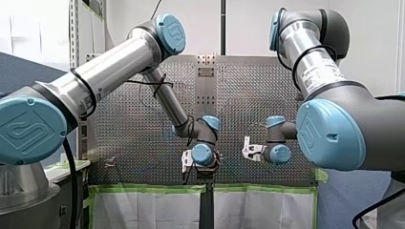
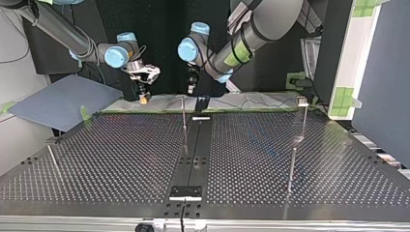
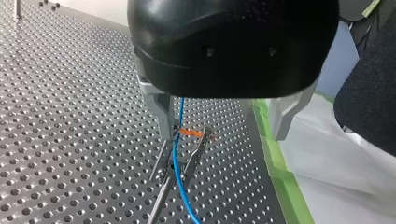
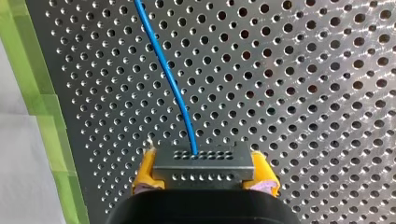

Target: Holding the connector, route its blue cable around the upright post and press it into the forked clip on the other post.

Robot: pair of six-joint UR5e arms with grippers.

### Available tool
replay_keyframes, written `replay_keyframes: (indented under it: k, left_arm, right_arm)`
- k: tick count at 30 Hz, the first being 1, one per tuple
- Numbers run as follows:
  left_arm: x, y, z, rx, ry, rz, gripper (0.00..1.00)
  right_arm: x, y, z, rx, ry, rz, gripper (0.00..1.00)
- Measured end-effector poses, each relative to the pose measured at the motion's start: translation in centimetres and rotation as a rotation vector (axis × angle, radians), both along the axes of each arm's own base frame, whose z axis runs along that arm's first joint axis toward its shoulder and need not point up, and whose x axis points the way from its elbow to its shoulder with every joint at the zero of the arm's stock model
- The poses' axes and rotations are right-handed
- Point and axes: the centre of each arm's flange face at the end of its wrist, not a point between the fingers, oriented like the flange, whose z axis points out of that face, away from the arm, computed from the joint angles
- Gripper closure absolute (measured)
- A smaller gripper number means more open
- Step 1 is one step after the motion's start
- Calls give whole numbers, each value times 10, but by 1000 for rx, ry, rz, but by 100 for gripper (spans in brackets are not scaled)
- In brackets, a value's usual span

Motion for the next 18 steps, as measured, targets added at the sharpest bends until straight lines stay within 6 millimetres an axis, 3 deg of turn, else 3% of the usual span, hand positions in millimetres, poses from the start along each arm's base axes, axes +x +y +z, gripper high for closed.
replay_keyframes:
  k: [12,18]
  left_arm:
    - [-5,-3,0,13,-6,6,0]
    - [-11,-1,10,23,-26,29,0]
  right_arm:
    - [0,0,0,-1,-2,3,100]
    - [0,0,0,0,-2,2,100]
